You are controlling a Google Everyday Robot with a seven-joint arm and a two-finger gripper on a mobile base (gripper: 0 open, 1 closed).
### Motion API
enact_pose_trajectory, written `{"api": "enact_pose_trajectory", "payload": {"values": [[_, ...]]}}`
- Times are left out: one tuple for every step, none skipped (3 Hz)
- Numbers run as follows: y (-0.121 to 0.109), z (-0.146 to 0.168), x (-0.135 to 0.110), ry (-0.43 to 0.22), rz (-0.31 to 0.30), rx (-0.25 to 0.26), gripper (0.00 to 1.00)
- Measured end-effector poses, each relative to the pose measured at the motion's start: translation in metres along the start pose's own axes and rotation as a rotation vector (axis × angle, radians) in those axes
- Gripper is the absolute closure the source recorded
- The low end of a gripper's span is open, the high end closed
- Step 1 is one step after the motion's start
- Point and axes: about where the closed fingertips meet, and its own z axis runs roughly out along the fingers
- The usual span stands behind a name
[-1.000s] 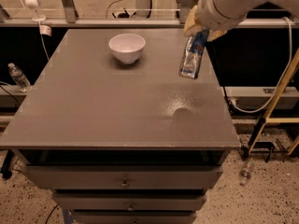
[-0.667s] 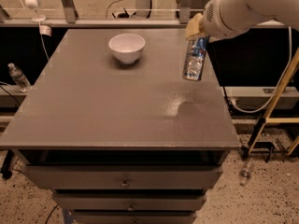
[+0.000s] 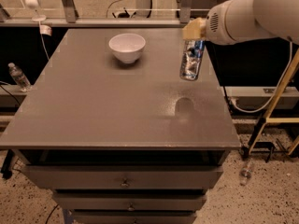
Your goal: Place redbull can upright
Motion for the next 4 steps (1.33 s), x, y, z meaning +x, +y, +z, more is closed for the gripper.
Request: {"api": "enact_pose_trajectory", "payload": {"values": [[0.0, 0.0, 0.0, 0.0, 0.0, 0.0, 1.0], [-0.007, 0.003, -0.002, 0.01, -0.06, 0.028, 1.0], [-0.024, 0.014, -0.012, 0.054, -0.12, 0.129, 1.0], [-0.041, 0.022, -0.026, 0.118, -0.171, 0.232, 1.0]]}}
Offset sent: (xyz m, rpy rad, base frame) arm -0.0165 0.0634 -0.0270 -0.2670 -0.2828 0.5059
